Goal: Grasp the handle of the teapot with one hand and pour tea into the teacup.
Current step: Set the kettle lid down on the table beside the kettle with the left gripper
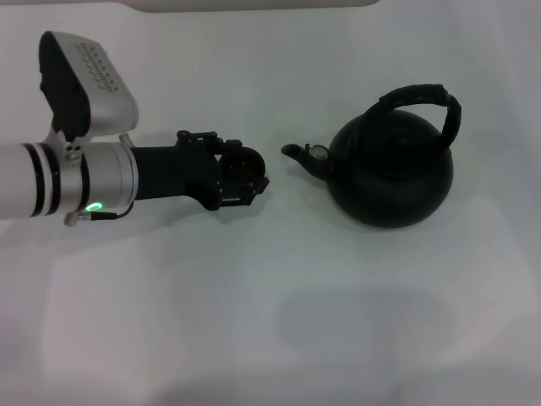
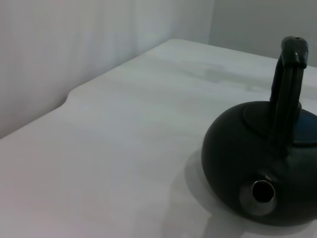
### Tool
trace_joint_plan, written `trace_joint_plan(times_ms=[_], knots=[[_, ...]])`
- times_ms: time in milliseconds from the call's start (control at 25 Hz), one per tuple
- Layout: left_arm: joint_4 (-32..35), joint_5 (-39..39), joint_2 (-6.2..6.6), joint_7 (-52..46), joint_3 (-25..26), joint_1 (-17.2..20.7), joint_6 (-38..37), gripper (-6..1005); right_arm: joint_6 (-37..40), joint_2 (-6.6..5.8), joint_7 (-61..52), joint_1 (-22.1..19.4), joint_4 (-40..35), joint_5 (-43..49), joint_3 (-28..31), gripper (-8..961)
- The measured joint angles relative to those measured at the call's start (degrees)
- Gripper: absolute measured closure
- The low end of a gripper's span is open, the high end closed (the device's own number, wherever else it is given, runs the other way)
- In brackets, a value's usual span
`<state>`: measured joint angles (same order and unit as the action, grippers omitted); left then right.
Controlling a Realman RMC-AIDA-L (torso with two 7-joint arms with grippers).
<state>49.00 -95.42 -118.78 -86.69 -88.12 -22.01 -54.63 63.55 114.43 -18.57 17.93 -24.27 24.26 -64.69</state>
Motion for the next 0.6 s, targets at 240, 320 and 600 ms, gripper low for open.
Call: trace_joint_plan(times_ms=[240, 320, 600], knots=[[-3.7, 0.0, -0.07, 0.6, 0.0, -2.0, 0.4, 302, 0.6, 0.03, 0.0, 0.0, 0.0, 0.0, 0.0, 370], [-4.7, 0.1, -0.17, 1.5, 0.0, -2.4, 0.5, 302, 0.7, 0.08, 0.0, -0.1, -0.1, 0.0, -0.2, 369], [-7.6, 1.5, -0.22, 2.5, 0.0, -3.8, 0.6, 302, 1.3, 0.18, 0.0, -0.3, -0.1, 0.0, -0.3, 368]])
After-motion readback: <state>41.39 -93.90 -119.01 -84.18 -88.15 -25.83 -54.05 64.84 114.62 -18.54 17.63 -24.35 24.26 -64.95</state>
